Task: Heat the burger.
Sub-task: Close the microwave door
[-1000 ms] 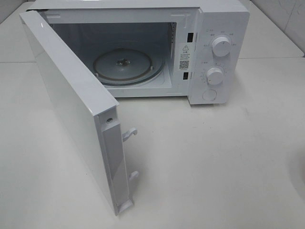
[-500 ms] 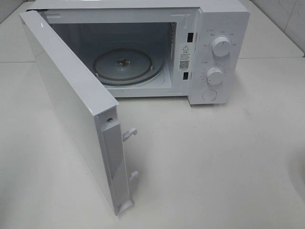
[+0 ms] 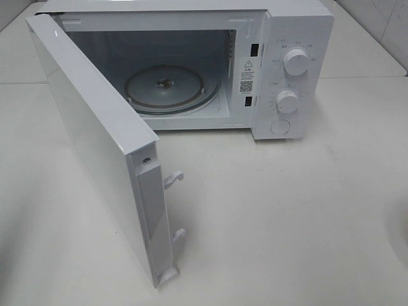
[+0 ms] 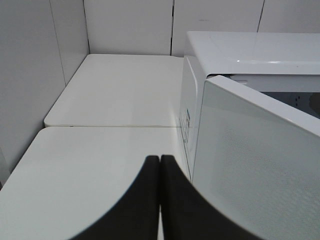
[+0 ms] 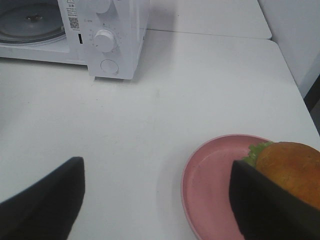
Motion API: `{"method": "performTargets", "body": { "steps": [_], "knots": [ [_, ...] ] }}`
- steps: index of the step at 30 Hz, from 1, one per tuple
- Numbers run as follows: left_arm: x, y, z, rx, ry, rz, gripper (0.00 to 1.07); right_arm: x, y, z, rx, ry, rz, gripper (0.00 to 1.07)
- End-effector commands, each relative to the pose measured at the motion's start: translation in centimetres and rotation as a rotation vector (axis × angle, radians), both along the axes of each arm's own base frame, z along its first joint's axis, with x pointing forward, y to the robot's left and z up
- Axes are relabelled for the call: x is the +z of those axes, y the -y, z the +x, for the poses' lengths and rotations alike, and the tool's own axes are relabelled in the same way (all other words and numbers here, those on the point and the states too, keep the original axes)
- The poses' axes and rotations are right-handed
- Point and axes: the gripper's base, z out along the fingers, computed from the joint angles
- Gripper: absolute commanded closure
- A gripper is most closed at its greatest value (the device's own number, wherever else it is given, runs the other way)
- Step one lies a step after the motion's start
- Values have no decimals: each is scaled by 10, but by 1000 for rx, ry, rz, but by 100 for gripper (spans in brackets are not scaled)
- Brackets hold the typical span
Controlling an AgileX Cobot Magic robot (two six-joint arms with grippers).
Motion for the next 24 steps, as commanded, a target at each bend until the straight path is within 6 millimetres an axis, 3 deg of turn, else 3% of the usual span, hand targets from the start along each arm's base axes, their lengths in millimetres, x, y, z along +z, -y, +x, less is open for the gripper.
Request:
{"method": "performTargets", "body": {
  "steps": [1,4,10,24],
  "knots": [
    [-11,-2,13,24,53,-8,107,0,1,-4,-5,34,-2,32],
    [-15,-2,16,28,60,-8,107,0,1,-4,-5,34,-2,32],
    [-42,-5,33,59,133,-1,107,0,1,-4,-5,34,-2,32],
    [-86,7,80,-78,19,78,107,0,1,-4,-5,34,-2,32]
  ]
}}
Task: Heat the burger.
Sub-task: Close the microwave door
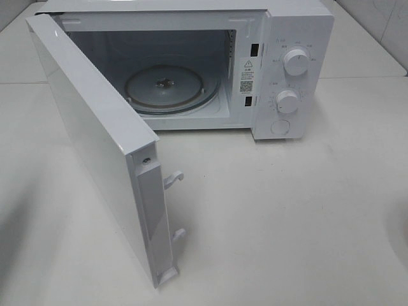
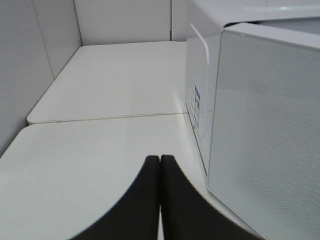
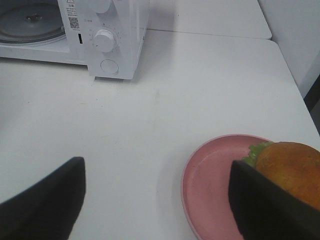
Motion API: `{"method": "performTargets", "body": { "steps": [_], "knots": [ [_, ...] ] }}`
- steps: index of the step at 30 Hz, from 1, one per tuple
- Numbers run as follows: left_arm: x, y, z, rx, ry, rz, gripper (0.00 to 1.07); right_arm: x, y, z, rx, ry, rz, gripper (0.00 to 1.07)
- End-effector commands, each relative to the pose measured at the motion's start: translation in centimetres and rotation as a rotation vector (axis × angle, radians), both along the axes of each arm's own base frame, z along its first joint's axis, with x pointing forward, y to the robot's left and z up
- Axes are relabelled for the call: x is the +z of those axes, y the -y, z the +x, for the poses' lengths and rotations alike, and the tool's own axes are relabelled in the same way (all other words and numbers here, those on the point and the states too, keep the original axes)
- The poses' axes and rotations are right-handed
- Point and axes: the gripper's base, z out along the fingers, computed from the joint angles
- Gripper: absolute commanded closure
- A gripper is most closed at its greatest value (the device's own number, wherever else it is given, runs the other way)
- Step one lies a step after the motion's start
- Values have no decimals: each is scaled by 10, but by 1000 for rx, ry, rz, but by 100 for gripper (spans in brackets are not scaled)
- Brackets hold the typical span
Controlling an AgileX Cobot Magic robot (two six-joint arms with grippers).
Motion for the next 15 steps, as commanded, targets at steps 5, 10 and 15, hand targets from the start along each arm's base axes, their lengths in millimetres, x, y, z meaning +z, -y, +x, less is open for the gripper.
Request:
{"method": "performTargets", "body": {
  "steps": [5,10,15],
  "knots": [
    [-18,11,18,-129,17,-4,107,0,1,-4,-5,34,-2,32],
    [-32,14,27,-151,-25,-40,107,0,1,-4,-5,34,-2,32],
    [-34,19,38,-201,-31,-47,107,0,1,-4,-5,34,-2,32]
  ]
}}
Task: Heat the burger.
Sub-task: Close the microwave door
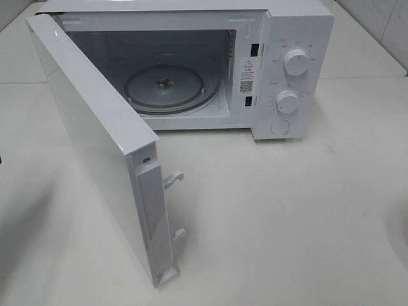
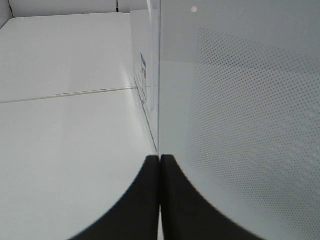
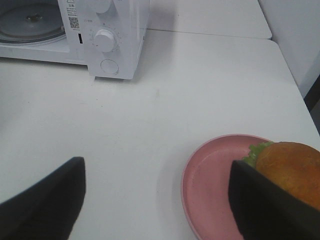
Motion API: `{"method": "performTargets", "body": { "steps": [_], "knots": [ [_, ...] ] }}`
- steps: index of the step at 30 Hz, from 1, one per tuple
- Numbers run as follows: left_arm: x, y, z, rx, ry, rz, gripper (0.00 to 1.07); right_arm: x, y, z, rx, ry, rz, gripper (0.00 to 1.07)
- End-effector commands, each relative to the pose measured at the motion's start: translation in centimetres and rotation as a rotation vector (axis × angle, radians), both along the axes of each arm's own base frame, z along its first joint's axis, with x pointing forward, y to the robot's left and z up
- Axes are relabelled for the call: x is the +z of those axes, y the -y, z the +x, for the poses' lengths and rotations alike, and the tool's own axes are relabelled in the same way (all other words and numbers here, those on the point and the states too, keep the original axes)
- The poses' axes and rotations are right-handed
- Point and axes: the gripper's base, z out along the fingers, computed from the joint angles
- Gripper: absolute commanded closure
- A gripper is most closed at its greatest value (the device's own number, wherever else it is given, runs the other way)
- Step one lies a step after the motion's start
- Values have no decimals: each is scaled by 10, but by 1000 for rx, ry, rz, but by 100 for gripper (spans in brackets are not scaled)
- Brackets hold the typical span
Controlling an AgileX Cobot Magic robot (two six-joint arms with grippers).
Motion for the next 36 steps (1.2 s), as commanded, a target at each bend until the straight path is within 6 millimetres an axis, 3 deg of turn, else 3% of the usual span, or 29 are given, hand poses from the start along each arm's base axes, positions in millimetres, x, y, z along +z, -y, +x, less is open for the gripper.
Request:
{"method": "performTargets", "body": {
  "steps": [1,8,14,21,36],
  "knots": [
    [3,4,10,-42,26,-5,107,0,1,-4,-5,34,-2,32],
    [-4,14,28,-164,20,5,107,0,1,-4,-5,34,-2,32],
    [-7,17,37,-169,3,-31,107,0,1,-4,-5,34,-2,32],
    [-14,45,51,-235,-14,-42,107,0,1,-4,-5,34,-2,32],
    [-33,82,53,-278,-66,-49,107,0,1,-4,-5,34,-2,32]
  ]
}}
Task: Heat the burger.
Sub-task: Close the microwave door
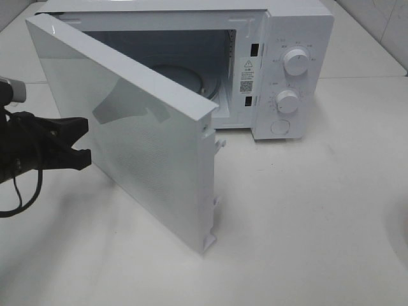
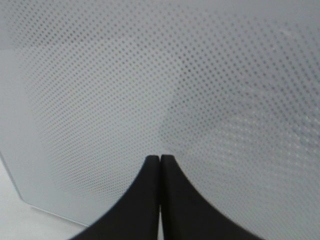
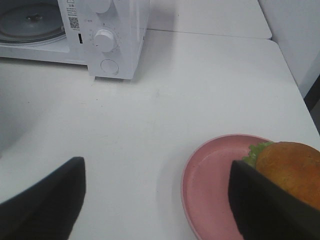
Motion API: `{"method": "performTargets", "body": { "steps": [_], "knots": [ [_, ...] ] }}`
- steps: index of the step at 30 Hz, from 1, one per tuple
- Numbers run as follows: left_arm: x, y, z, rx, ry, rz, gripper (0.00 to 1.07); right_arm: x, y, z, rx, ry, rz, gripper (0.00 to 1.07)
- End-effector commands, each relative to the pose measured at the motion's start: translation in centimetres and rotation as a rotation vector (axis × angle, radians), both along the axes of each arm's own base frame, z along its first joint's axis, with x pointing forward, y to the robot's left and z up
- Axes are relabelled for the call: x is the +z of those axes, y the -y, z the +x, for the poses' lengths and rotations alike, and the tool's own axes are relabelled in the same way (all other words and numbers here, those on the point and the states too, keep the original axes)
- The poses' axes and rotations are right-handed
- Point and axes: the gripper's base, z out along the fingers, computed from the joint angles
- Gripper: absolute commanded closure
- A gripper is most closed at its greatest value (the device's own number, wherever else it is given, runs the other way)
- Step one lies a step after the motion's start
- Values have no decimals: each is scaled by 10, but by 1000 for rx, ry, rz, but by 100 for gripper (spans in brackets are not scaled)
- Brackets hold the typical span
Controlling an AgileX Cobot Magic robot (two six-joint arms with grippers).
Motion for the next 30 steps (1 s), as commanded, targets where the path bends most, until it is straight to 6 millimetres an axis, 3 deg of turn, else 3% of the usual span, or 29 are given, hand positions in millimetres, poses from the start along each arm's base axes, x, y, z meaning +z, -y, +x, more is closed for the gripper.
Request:
{"method": "performTargets", "body": {
  "steps": [1,11,30],
  "knots": [
    [3,9,5,-7,19,-18,107,0,1,-4,-5,34,-2,32],
    [13,43,22,-11,18,-27,107,0,1,-4,-5,34,-3,32],
    [10,99,55,-38,18,-71,107,0,1,-4,-5,34,-3,32]
  ]
}}
